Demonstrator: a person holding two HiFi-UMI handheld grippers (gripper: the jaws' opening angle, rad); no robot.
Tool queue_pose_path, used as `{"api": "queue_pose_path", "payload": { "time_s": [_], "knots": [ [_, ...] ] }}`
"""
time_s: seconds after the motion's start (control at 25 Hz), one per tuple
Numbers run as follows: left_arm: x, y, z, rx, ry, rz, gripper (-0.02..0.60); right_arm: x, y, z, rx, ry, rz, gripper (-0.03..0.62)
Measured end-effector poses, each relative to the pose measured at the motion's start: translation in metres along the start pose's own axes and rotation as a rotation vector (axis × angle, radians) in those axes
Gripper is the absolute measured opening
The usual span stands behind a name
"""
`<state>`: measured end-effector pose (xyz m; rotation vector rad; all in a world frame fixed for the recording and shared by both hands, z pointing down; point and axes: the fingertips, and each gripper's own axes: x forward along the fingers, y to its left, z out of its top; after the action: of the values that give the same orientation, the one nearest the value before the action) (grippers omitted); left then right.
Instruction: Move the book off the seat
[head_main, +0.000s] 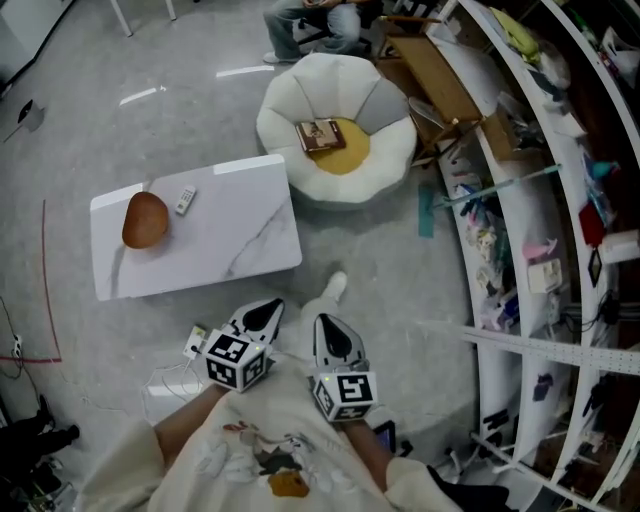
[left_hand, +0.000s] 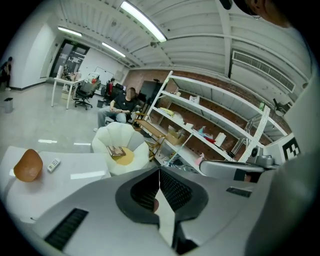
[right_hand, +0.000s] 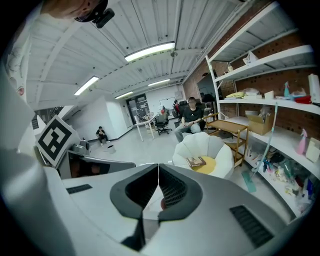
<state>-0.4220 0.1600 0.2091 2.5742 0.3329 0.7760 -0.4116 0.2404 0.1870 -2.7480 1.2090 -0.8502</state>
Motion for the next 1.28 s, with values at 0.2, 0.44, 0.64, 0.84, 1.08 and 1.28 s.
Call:
{"api": "queue_pose_path", "payload": {
  "time_s": [0.2, 0.44, 0.64, 0.84, 1.08, 1.28],
  "knots": [
    [0.060, -0.006, 0.034, 0.019, -0.001, 0.052, 0.012, 0.027, -0.055, 0.031, -0.032, 0.006, 0.032, 0.008],
    [0.143, -0.027, 0.074, 0.075, 0.024, 0.098, 0.012, 0.063, -0.141, 0.076, 0.054, -0.036, 0.104, 0.008],
    [0.206, -0.051, 0.107, 0.071, 0.007, 0.155, 0.012, 0.080, -0.216, 0.104, 0.139, -0.049, 0.155, 0.008],
    [0.253, -0.071, 0.118, 0.088, 0.022, 0.175, 0.012, 0.100, -0.261, 0.110, 0.173, -0.001, 0.189, 0.008],
    [0.271, -0.085, 0.127, 0.089, 0.009, 0.181, 0.012, 0.106, -0.297, 0.109, 0.271, 0.035, 0.201, 0.008],
    [0.285, -0.087, 0.142, 0.064, -0.021, 0.199, 0.012, 0.107, -0.310, 0.128, 0.277, 0.008, 0.231, 0.008]
  ]
}}
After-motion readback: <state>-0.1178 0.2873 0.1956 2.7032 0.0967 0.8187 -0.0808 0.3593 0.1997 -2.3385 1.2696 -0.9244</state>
